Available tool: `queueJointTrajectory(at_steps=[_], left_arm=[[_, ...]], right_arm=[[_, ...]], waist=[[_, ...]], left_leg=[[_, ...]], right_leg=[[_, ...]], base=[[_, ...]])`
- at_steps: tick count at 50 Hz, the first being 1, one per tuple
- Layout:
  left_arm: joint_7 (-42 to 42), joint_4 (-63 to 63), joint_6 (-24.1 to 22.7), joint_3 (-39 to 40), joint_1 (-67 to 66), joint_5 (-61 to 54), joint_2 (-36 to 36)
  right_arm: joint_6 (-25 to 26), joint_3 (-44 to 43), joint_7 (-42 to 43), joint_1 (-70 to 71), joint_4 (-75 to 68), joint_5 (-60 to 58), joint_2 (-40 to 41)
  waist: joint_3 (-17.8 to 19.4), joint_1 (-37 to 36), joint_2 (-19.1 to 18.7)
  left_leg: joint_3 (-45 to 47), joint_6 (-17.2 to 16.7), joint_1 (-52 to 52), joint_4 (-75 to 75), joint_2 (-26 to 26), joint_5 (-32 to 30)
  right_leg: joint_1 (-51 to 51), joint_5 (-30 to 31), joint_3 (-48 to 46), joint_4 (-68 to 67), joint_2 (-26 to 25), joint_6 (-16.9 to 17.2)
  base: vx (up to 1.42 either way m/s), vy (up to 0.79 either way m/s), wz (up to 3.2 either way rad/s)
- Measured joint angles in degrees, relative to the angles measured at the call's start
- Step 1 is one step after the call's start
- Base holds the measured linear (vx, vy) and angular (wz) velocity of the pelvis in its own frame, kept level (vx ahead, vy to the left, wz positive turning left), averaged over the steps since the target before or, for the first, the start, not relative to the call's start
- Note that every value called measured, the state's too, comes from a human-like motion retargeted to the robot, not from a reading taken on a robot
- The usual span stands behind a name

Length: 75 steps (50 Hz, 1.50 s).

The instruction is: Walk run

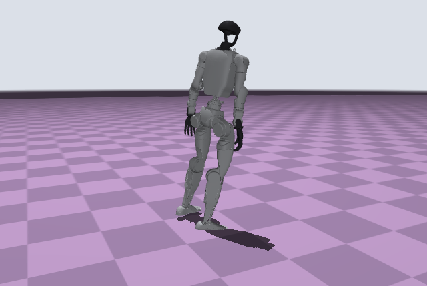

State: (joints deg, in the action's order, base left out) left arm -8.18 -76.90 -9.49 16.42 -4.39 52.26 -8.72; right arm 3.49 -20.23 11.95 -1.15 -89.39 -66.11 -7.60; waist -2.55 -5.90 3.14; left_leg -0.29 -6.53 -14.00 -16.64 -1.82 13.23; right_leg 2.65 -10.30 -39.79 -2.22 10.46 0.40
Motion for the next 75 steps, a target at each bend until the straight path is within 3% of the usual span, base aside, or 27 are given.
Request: queueJointTrajectory(at_steps=[3, 5, 9, 21, 28, 32, 35, 39, 47, 58, 75], left_arm=[[-0.3, -2.6, 1.1, 1.6, 0.1, -1.8, -0.4], [-0.2, -4.5, 2.3, 2.5, 0.0, -3.1, -0.5], [-0.9, -6.9, 3.8, 4.5, 0.3, -5.1, -1.1], [0.8, -3.6, 3.8, 1.3, 1.9, -2.5, -3.8], [-2.4, -2.1, 4.7, 1.4, 3.3, -3.2, -3.9], [-2.1, -2.0, 4.6, 0.8, 2.7, -2.0, -4.4], [-2.4, -2.9, 5.4, 0.1, 2.7, -0.6, -4.9], [-2.8, -3.4, 5.9, -0.1, 2.5, 0.3, -5.0], [-1.2, -4.7, 5.7, 1.8, 1.3, -1.8, -3.3], [-2.2, -5.6, 7.2, -0.2, 0.1, 2.2, -3.4], [-3.4, -2.8, 5.5, -0.8, 0.9, 1.4, -0.6]], right_arm=[[-2.0, 0.7, -0.1, -0.4, 2.7, -0.4, 0.6], [-3.2, 1.3, 0.0, -0.6, 4.3, -1.0, 0.4], [-2.6, 2.5, 0.9, 0.3, 5.5, -2.4, 0.6], [-3.1, 4.1, 3.7, -0.7, 6.6, -1.5, 3.0], [-2.4, 5.2, 5.7, -1.0, 6.0, -2.6, 3.3], [-2.0, 5.0, 4.8, -1.6, 5.0, -2.9, 3.3], [-1.8, 4.0, 4.7, -2.7, 4.0, -2.1, 3.5], [-1.7, 3.3, 4.0, -4.7, 2.7, -1.9, 3.3], [-0.6, 2.1, 2.0, -4.2, 1.5, -2.8, 2.2], [-3.1, 2.5, 1.7, -3.8, 5.8, -1.6, 3.2], [-1.5, -0.2, 0.6, -4.6, 2.7, -2.2, 1.9]], waist=[[0.2, -1.5, -0.4], [0.0, -1.8, -0.3], [0.2, -0.4, -0.3], [0.8, -3.9, 4.8], [1.5, -4.9, 7.0], [1.2, -4.0, 6.8], [1.0, -3.4, 6.6], [0.4, -3.9, 6.5], [0.2, -3.8, 5.5], [-0.9, -2.8, 3.2], [-2.5, -3.1, 2.0]], left_leg=[[0.6, -0.5, 1.8, 4.9, 1.0, -4.6], [1.3, 1.8, 2.9, 7.0, 1.0, -6.4], [5.0, 4.9, 5.2, 9.5, 1.9, -6.7], [9.5, 6.7, 8.5, 14.9, 1.3, -7.1], [12.1, 7.8, 7.6, 15.6, 1.2, -6.6], [12.6, 8.1, 7.7, 15.6, 1.4, -6.5], [11.8, 8.2, 7.9, 15.2, 1.3, -6.3], [10.5, 8.0, 8.8, 15.0, 0.7, -5.8], [10.2, 7.9, 10.5, 14.7, 0.2, -5.6], [10.8, 6.9, 13.2, 14.8, 1.1, -5.6], [8.5, 6.0, 12.7, 14.6, 0.9, -6.1]], right_leg=[[-0.5, 0.5, 1.4, 0.2, -1.3, 0.1], [-0.8, 0.9, 1.8, 0.3, -1.5, 0.4], [-0.4, 2.1, 2.9, -0.5, -1.6, 1.0], [5.7, 3.9, 11.7, -5.0, 1.2, 3.8], [13.1, -2.0, 17.3, -14.2, 2.4, 7.1], [13.3, -3.9, 20.3, -16.2, 0.4, 8.0], [11.2, -1.5, 20.0, -14.9, -0.9, 6.7], [7.5, -0.7, 17.2, -9.7, -2.2, 1.8], [4.0, 1.1, 15.3, -6.2, -2.0, 2.2], [-2.1, 1.6, 12.4, -1.1, -3.8, 2.4], [-3.9, 0.7, 8.2, -0.4, -3.7, 2.2]], base=[[0.09, 0.18, -0.50], [0.11, 0.14, -0.33], [0.05, 0.22, -0.35], [0.03, 0.09, -0.65], [-0.07, 0.03, -0.70], [-0.02, 0.00, -0.27], [0.03, -0.01, 0.20], [0.09, -0.03, 0.24], [0.03, -0.02, 0.14], [0.08, -0.03, 0.16], [0.02, -0.01, 0.15]])
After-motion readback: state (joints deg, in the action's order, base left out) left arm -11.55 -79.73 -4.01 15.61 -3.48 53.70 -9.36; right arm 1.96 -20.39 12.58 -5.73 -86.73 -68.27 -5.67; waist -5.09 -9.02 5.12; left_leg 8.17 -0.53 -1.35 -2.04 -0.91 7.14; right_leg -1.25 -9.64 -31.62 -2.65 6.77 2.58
